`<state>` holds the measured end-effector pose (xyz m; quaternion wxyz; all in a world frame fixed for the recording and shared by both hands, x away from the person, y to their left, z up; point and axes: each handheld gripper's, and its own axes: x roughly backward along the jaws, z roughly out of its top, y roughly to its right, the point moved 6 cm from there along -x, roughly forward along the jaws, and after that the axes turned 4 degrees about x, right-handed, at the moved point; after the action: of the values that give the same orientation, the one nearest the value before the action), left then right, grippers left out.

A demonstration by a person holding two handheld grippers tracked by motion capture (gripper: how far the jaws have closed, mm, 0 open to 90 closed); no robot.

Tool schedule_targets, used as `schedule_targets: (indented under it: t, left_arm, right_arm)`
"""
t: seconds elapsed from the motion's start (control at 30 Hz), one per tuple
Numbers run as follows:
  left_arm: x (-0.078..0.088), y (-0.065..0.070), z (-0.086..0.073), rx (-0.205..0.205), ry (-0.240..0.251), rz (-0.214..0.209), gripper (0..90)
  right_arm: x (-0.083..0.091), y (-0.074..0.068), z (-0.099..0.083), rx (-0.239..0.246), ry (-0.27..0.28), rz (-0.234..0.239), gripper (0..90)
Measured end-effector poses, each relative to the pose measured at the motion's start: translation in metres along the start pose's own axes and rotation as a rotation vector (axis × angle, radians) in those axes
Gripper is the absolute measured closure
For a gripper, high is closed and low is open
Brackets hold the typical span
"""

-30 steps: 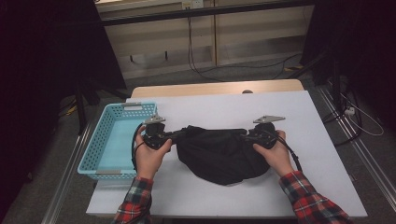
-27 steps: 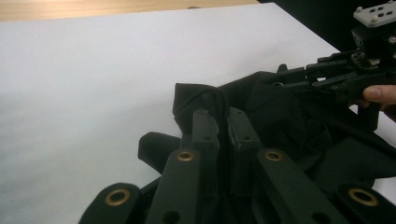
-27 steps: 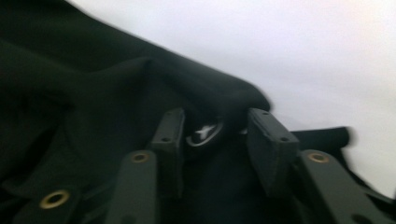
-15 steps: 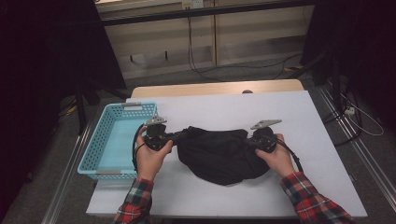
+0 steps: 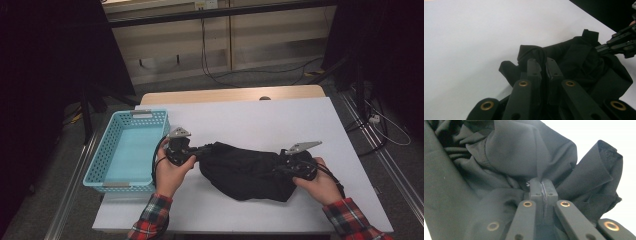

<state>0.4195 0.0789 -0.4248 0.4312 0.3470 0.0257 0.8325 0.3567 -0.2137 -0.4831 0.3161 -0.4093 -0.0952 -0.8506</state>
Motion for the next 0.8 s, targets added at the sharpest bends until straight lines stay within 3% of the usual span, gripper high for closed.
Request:
schedule_targets:
  t: [0.1, 0.27, 0.4, 0.5, 0.67, 0.8]
  left_arm:
    - [0.0, 0.001, 0.002, -0.006, 0.013, 0.003, 84.2]
    - [0.001, -0.001, 0.007, -0.005, 0.052, 0.011, 84.2]
    - [0.005, -0.008, 0.011, 0.002, 0.077, 0.026, 84.2]
    - [0.008, -0.015, 0.012, 0.01, 0.088, 0.055, 84.2]
    - [0.01, -0.034, 0.012, 0.028, 0.094, 0.113, 84.2]
    - [0.009, -0.044, 0.007, 0.056, 0.07, 0.133, 84.3]
  right_arm:
    - [0.01, 0.008, 0.0, -0.012, 0.052, -0.026, 89.7]
    - [0.019, 0.022, 0.017, -0.029, 0.208, -0.092, 89.6]
    - [0.02, 0.03, 0.03, -0.036, 0.268, -0.15, 89.6]
    - [0.021, 0.036, 0.04, -0.048, 0.318, -0.169, 89.4]
    - [0.016, 0.042, 0.046, -0.058, 0.338, -0.219, 80.2]
    - [0.006, 0.039, 0.043, -0.049, 0.283, -0.191, 70.1]
